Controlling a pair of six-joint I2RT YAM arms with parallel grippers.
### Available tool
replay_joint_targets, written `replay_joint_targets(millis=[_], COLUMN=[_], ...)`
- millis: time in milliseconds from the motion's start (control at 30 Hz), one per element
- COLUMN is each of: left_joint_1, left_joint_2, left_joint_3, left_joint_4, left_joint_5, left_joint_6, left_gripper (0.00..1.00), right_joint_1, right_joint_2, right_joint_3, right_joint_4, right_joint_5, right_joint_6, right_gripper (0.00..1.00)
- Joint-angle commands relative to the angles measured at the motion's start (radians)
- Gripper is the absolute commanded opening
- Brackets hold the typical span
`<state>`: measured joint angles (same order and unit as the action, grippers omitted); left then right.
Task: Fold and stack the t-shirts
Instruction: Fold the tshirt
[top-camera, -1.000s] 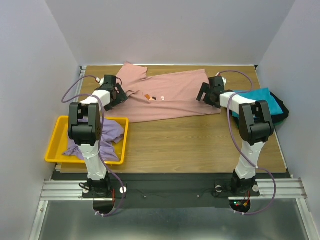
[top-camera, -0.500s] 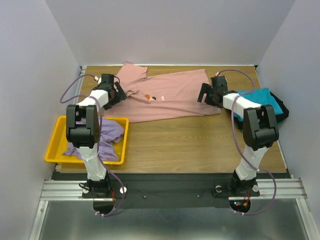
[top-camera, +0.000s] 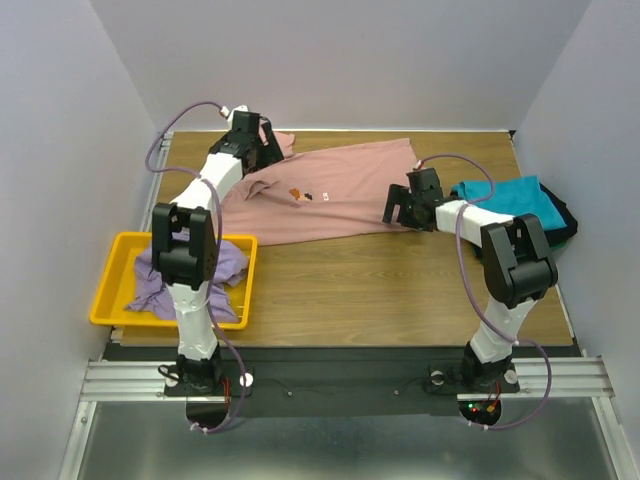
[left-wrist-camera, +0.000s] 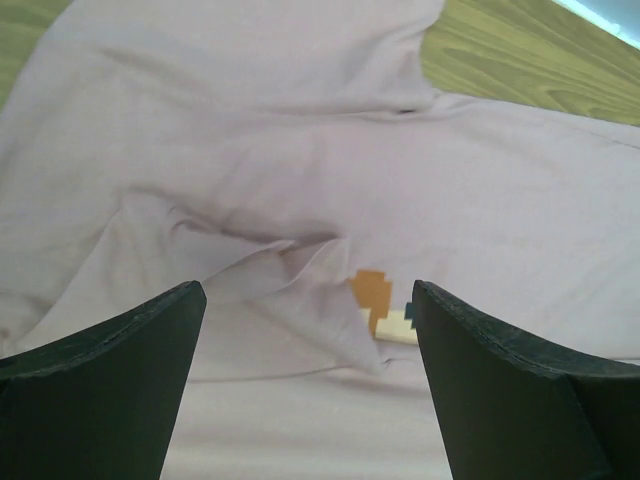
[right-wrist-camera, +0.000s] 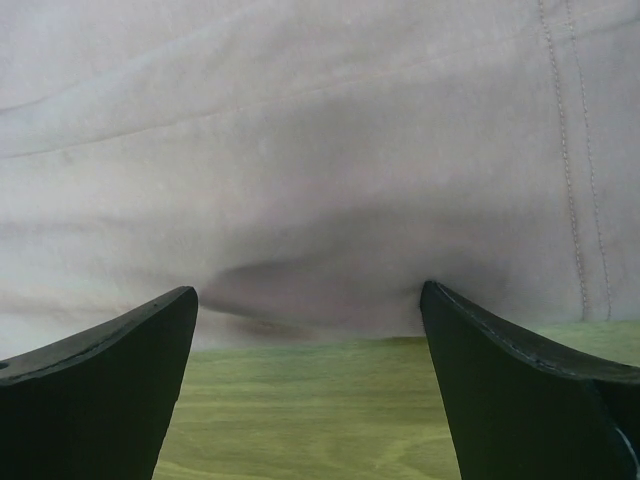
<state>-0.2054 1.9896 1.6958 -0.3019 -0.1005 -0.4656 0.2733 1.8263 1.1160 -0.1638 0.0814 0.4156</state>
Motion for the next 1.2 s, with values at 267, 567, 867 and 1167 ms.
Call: replay_joint_targets(millis=[267,567,867,1167], left_joint_1=[-0.069,-0.077,-0.081,-0.089], left_joint_2=[0.213,0.304,0.357,0.4], left_joint_3=[0.265,0.343,0.401,0.416], left_joint_4=[-0.189,-0.224,-0.256,-0.275], left_joint_5=[-0.122,-0.202,-0.197,-0.179], left_joint_6=[0.094,0.128,0.142,0.177], left_gripper=[0.96,0.82,0.73,0.56], right_joint_1=[-0.008,-0.009,-0.008,-0.009], right_joint_2=[0.073,0.073,0.068,0.05], right_joint_3=[-0.022,-0.033,-0.033,-0.054], right_joint_4=[0.01,0.01,0.01,0.01], right_joint_5=[0.04,0.054,0.058,0.083], right_joint_6=[0.038,0.034,0.032,0.04], right_gripper=[1.0,1.0,1.0,1.0])
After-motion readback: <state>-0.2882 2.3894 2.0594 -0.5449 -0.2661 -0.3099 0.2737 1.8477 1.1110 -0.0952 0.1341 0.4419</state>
